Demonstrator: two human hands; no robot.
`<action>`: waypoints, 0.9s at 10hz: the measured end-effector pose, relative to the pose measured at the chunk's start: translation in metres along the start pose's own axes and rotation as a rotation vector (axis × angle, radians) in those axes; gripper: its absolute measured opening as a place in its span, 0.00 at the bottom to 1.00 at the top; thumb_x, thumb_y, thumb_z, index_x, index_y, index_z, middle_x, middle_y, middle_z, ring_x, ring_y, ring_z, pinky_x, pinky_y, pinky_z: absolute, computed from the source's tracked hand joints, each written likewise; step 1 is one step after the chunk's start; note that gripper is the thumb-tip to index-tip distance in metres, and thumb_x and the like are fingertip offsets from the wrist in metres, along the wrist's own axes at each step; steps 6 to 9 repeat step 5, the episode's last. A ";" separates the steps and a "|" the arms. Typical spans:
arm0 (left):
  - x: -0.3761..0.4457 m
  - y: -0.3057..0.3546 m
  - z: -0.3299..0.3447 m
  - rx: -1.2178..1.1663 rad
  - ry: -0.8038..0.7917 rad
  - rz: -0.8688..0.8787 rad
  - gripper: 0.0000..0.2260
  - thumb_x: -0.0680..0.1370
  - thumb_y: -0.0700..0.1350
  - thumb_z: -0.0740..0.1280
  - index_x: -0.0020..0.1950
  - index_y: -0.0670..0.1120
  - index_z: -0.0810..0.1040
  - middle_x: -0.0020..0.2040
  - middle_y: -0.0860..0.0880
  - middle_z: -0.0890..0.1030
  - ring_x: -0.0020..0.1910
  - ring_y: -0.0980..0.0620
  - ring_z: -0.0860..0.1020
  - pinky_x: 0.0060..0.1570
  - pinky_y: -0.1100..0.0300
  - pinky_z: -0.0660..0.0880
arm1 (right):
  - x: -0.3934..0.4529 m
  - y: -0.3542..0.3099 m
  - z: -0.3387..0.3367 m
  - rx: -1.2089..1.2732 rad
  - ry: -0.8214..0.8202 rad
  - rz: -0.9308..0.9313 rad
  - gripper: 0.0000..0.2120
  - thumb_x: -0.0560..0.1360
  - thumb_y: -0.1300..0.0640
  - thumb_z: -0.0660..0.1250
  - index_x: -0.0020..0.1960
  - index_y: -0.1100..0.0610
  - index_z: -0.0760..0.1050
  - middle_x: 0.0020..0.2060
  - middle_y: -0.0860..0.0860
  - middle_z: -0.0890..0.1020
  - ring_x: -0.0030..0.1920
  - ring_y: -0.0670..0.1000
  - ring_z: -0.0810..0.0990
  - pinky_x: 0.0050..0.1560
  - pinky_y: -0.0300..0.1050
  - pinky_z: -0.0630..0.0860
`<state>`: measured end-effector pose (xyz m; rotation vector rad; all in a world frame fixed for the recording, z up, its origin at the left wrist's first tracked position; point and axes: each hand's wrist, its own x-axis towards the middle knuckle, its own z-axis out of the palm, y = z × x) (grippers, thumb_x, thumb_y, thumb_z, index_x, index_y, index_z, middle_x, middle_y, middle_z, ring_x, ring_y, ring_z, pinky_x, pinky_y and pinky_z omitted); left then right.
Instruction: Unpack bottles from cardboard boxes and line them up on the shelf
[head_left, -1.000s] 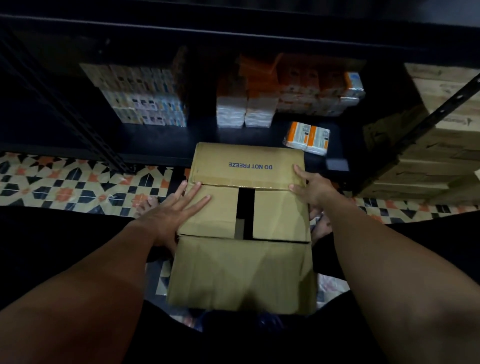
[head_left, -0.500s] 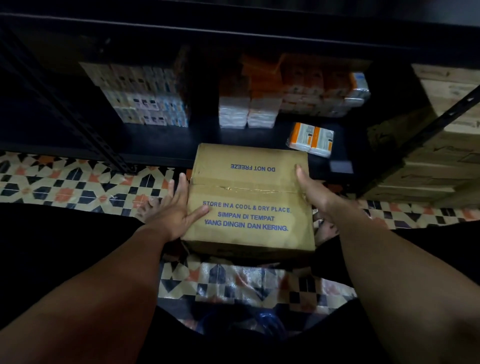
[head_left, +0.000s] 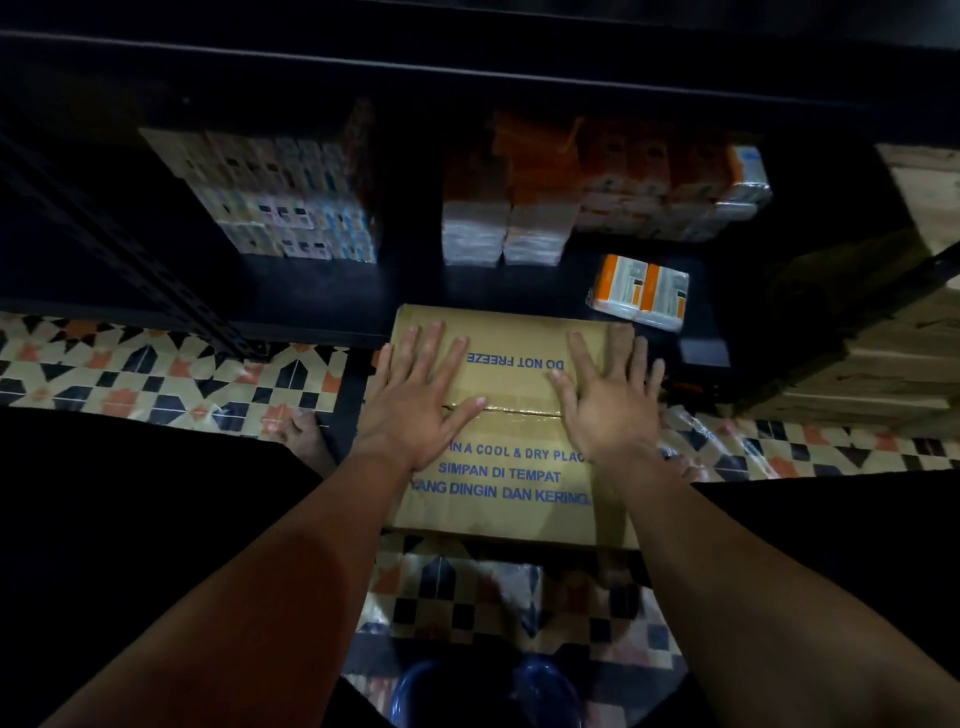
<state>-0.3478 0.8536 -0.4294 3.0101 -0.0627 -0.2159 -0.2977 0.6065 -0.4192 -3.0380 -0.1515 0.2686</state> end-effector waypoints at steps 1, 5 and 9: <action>0.013 0.005 -0.002 0.022 0.012 -0.031 0.37 0.78 0.75 0.35 0.82 0.58 0.33 0.83 0.50 0.33 0.81 0.46 0.31 0.80 0.42 0.38 | 0.009 -0.003 0.004 -0.068 0.043 -0.047 0.33 0.81 0.32 0.31 0.82 0.43 0.39 0.81 0.59 0.41 0.81 0.59 0.34 0.79 0.61 0.35; 0.035 0.005 -0.040 0.024 -0.069 0.006 0.42 0.74 0.78 0.36 0.84 0.58 0.42 0.84 0.46 0.43 0.83 0.42 0.41 0.80 0.43 0.36 | 0.025 -0.006 -0.032 0.185 -0.108 -0.080 0.28 0.84 0.36 0.45 0.80 0.45 0.59 0.80 0.60 0.59 0.80 0.62 0.53 0.79 0.57 0.50; 0.035 0.005 -0.040 0.024 -0.069 0.006 0.42 0.74 0.78 0.36 0.84 0.58 0.42 0.84 0.46 0.43 0.83 0.42 0.41 0.80 0.43 0.36 | 0.025 -0.006 -0.032 0.185 -0.108 -0.080 0.28 0.84 0.36 0.45 0.80 0.45 0.59 0.80 0.60 0.59 0.80 0.62 0.53 0.79 0.57 0.50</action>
